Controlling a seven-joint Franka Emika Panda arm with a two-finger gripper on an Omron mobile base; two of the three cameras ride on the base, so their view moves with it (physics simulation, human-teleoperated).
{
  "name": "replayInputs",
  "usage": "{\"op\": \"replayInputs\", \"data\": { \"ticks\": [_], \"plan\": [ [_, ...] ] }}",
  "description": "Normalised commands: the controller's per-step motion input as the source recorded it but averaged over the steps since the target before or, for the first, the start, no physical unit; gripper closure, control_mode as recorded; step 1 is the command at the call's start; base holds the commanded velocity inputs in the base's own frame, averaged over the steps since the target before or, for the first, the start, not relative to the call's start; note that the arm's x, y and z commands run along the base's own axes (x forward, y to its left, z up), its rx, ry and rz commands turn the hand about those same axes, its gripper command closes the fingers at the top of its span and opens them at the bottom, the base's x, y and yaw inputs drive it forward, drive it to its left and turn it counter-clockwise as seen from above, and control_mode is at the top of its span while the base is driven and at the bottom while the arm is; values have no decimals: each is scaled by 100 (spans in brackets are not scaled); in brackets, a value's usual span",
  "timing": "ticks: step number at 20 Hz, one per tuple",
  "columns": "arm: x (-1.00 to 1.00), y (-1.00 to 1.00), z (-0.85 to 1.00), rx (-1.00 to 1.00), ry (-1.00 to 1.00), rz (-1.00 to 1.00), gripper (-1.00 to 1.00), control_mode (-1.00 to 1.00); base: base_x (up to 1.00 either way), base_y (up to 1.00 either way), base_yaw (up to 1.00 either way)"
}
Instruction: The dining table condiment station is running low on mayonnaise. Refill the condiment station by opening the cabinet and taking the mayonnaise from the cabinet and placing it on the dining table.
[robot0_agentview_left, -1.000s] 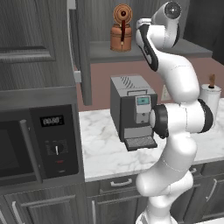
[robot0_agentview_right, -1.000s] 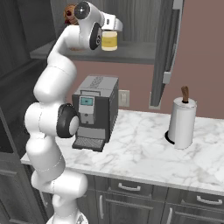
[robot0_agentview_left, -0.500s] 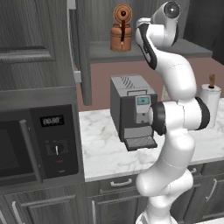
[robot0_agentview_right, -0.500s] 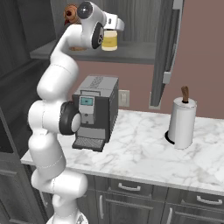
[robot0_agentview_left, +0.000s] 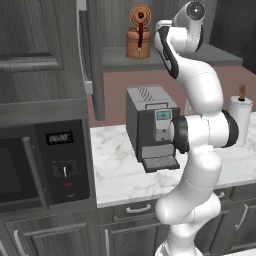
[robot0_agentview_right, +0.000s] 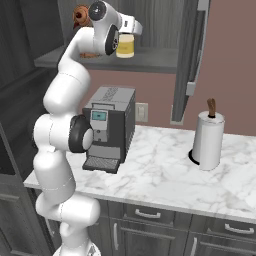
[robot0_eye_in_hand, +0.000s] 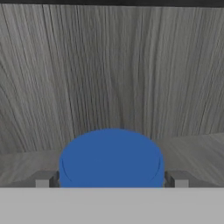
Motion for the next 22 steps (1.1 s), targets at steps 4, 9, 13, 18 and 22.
{"op": "replayInputs", "data": {
  "ticks": [4,9,13,18,22],
  "plan": [
    [0,0,0,0,0,0,100,-100,0,0,0],
    [-6,0,0,0,0,0,100,-100,0,0,0],
    [-36,0,0,0,-3,0,100,-100,0,0,0],
    [-83,0,4,0,-15,0,100,-100,0,0,0],
    [-100,-6,3,0,-8,0,100,-100,0,0,0]
  ]
}}
